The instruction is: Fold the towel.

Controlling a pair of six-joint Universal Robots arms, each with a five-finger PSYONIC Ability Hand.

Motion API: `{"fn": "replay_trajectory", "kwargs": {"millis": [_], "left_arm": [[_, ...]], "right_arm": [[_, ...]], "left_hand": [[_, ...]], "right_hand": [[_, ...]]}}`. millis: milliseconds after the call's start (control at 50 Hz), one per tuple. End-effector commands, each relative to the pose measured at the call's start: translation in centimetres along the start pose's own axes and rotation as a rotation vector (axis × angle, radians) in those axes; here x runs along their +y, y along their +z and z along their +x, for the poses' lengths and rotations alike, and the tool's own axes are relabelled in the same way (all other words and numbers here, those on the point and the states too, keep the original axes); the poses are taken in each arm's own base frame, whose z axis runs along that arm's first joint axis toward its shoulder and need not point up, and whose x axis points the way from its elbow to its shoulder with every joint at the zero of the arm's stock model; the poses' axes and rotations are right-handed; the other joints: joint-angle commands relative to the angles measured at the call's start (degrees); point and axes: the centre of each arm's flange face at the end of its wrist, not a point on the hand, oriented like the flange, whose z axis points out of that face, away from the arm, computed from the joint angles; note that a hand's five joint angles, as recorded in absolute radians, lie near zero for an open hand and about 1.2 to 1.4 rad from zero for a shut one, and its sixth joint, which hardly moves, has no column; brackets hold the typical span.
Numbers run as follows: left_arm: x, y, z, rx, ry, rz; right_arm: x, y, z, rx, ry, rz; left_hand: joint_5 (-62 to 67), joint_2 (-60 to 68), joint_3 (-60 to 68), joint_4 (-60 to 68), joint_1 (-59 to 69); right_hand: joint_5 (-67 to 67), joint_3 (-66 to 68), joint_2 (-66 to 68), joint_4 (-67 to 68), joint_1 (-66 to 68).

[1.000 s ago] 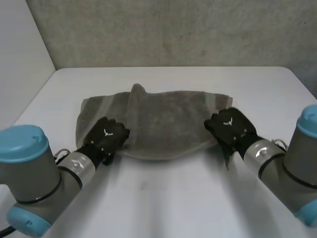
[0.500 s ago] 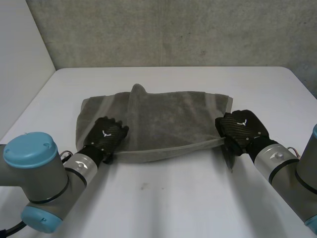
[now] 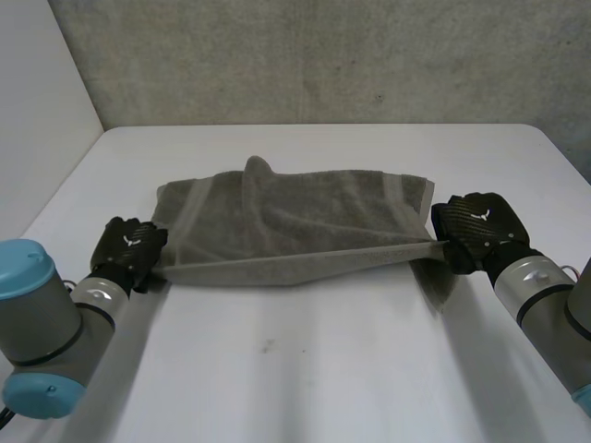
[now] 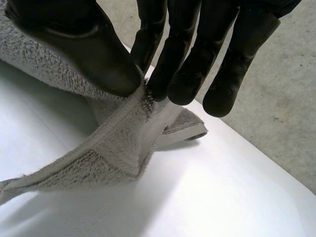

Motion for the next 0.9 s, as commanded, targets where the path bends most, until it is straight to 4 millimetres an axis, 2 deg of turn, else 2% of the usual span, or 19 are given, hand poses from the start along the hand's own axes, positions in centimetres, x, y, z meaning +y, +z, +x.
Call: {"fn": "replay_trajectory", "kwargs": {"millis": [20, 200, 300, 340, 360, 400, 420, 440, 460, 500, 520, 560, 640, 680, 740, 780, 840, 880, 900], "left_arm": [[-1.4, -0.6, 0.0, 0.024, 0.013, 0.056], [-4.5, -2.0, -1.6, -0.024, 0.027, 0.147], [-7.7, -3.5, -3.3, -0.068, 0.040, 0.218], [-10.7, -5.2, -4.8, -0.094, 0.051, 0.283], [-10.7, -5.2, -4.8, -0.094, 0.051, 0.284], [-12.3, -6.1, -5.3, -0.093, 0.060, 0.326], [-14.0, -7.1, -5.9, -0.088, 0.069, 0.370], [-15.4, -8.1, -6.4, -0.078, 0.080, 0.405], [-15.4, -8.1, -6.4, -0.078, 0.080, 0.405], [-18.0, -10.1, -7.3, -0.059, 0.095, 0.458], [-18.0, -10.1, -7.3, -0.059, 0.095, 0.458], [-19.0, -10.8, -7.6, -0.052, 0.100, 0.467], [-20.0, -11.5, -8.3, -0.027, 0.091, 0.421], [-19.8, -11.3, -8.4, -0.016, 0.084, 0.394], [-18.4, -9.3, -8.0, 0.026, 0.065, 0.317], [-17.5, -8.2, -7.6, 0.049, 0.056, 0.278], [-15.4, -5.9, -6.8, 0.094, 0.036, 0.203], [-13.1, -3.2, -5.8, 0.141, 0.015, 0.121], [-13.1, -3.1, -5.8, 0.141, 0.015, 0.121]], "right_arm": [[0.2, -0.1, -0.4, -0.017, 0.001, -0.006], [-0.6, 0.0, 0.0, -0.009, -0.004, 0.006], [-2.7, -0.5, 0.9, -0.001, -0.013, 0.004], [-6.7, -2.1, 2.2, 0.013, -0.021, 0.040], [-6.7, -2.1, 2.2, 0.013, -0.021, 0.040], [-10.3, -3.6, 3.5, 0.025, -0.028, 0.060], [-10.3, -3.6, 3.6, 0.026, -0.028, 0.060], [-12.2, -4.4, 4.4, 0.044, -0.037, 0.080], [-12.2, -4.4, 4.5, 0.044, -0.037, 0.080], [-16.1, -6.0, 6.0, 0.079, -0.078, 0.128], [-16.1, -6.0, 6.0, 0.079, -0.078, 0.129], [-19.5, -7.7, 6.8, 0.101, -0.131, 0.170], [-21.5, -9.0, 7.3, 0.108, -0.176, 0.172], [-21.7, -9.1, 7.3, 0.102, -0.192, 0.150], [-19.9, -7.1, 7.1, 0.048, -0.203, 0.038], [-17.0, -4.5, 6.7, -0.006, -0.197, -0.080], [-15.6, -3.3, 6.3, -0.035, -0.192, -0.127], [-13.1, -1.2, 5.8, -0.081, -0.186, -0.197], [-13.1, -1.1, 5.7, -0.081, -0.185, -0.197]], "left_hand": [[19.5, 19.4, 19.5, 19.4, 19.0], [19.5, 19.4, 19.5, 19.4, 19.0], [19.5, 19.4, 19.5, 19.4, 19.0], [19.5, 19.4, 19.5, 19.4, 19.0], [19.5, 19.4, 19.5, 19.4, 19.0], [19.5, 19.4, 19.5, 19.4, 19.0], [19.5, 19.4, 19.5, 19.4, 19.0], [19.5, 19.4, 19.5, 19.4, 19.0], [19.5, 19.4, 19.5, 19.4, 19.0], [19.5, 19.4, 19.5, 19.4, 19.0], [19.5, 19.4, 19.5, 19.4, 19.0], [19.5, 19.4, 19.5, 19.4, 19.0], [19.5, 19.4, 19.5, 19.4, 19.0], [19.5, 19.4, 19.5, 19.4, 19.0], [19.5, 19.4, 19.5, 19.4, 19.0], [19.5, 19.4, 19.5, 19.4, 19.0], [19.5, 19.4, 19.5, 19.4, 19.0], [19.5, 19.4, 19.5, 19.4, 19.0], [19.5, 19.4, 19.5, 19.4, 19.0]], "right_hand": [[2.8, 3.4, 3.8, 3.1, 2.9], [2.8, 3.4, 3.8, 3.1, 2.9], [2.8, 3.4, 3.8, 3.1, 2.9], [2.8, 3.4, 3.8, 3.1, 2.9], [2.8, 3.4, 3.8, 3.1, 2.9], [2.8, 3.4, 3.8, 3.1, 2.9], [2.8, 3.4, 3.8, 3.1, 2.9], [2.8, 3.4, 3.8, 3.1, 2.9], [2.8, 3.4, 3.8, 3.1, 2.9], [2.8, 3.4, 3.8, 3.1, 2.9], [2.8, 3.4, 3.8, 3.1, 2.9], [2.8, 3.4, 3.8, 3.1, 2.9], [2.8, 3.4, 3.8, 3.1, 2.9], [2.8, 3.4, 3.8, 3.1, 2.9], [2.8, 3.4, 3.8, 3.1, 2.9], [2.8, 3.4, 3.8, 3.1, 2.9], [2.8, 3.4, 3.8, 3.1, 2.9], [2.8, 3.4, 3.8, 3.1, 2.9], [2.8, 3.4, 3.8, 3.1, 2.9]]}}
